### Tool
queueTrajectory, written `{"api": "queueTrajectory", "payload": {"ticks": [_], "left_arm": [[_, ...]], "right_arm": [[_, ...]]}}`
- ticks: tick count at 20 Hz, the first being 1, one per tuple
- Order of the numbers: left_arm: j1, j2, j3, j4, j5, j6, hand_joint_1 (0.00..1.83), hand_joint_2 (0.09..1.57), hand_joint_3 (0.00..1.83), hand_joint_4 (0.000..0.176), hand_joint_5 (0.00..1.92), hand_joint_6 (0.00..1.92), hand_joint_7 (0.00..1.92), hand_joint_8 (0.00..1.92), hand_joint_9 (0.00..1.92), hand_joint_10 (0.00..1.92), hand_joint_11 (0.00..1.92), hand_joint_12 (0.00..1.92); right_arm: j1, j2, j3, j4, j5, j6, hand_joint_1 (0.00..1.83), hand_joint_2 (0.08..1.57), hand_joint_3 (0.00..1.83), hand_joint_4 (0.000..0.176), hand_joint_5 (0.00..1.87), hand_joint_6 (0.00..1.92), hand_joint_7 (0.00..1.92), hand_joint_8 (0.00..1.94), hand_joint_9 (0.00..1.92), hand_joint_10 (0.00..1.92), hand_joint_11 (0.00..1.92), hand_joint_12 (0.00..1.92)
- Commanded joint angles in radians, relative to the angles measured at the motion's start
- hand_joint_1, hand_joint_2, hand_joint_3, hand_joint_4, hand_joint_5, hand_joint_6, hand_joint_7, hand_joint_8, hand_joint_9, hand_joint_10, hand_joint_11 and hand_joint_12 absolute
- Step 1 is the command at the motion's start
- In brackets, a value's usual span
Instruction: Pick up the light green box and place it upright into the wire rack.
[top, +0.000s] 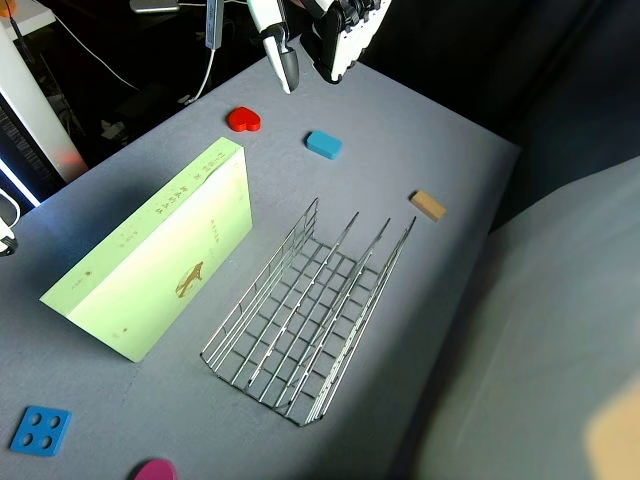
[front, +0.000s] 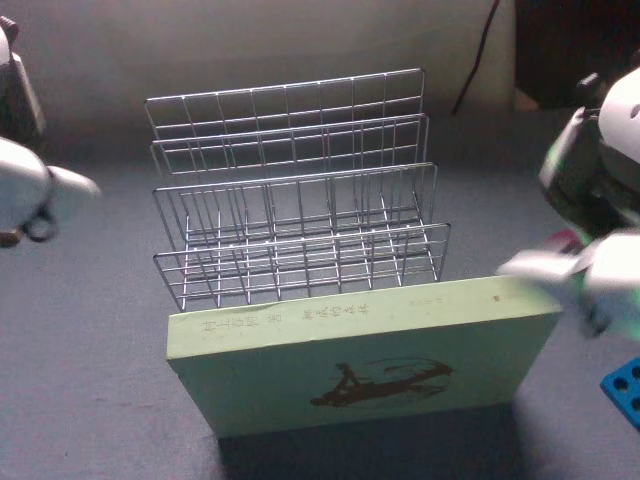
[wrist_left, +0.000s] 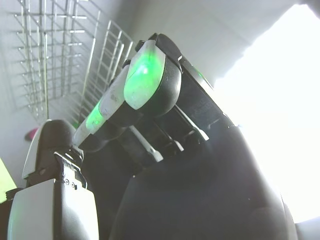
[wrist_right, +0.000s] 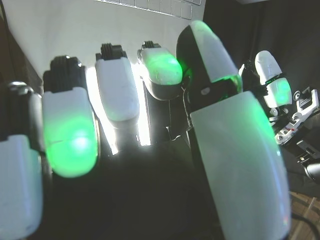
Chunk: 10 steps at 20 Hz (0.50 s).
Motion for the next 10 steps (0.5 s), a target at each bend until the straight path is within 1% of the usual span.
{"api": "queueTrajectory", "payload": {"ticks": [1, 6, 10], "left_arm": [[-0.015, 0.002, -0.004, 0.074, -0.046, 0.006, 0.32, 1.09, 0.01, 0.126, 0.25, 0.0, 0.17, 0.0, 0.17, 0.01, 0.0, 0.67], [-0.015, 0.001, -0.007, 0.074, -0.046, 0.014, 0.31, 1.09, 0.01, 0.125, 0.25, 0.0, 0.17, 0.0, 0.19, 0.01, 0.0, 0.68], [-0.014, 0.001, -0.009, 0.083, -0.046, 0.015, 0.32, 1.09, 0.0, 0.125, 0.25, 0.0, 0.17, 0.0, 0.19, 0.0, 0.0, 0.64]], "right_arm": [[0.007, -0.002, -0.004, -0.069, 0.03, 0.005, 0.1, 1.02, 0.03, 0.086, 0.18, 0.01, 0.23, 0.0, 0.16, 0.01, 0.0, 0.88], [0.004, -0.006, -0.008, -0.069, 0.023, 0.008, 0.11, 1.03, 0.01, 0.085, 0.18, 0.0, 0.22, 0.0, 0.16, 0.0, 0.0, 0.92], [0.004, -0.053, -0.008, -0.069, -0.026, 0.036, 0.11, 1.03, 0.01, 0.085, 0.19, 0.0, 0.22, 0.0, 0.17, 0.01, 0.0, 0.92]]}}
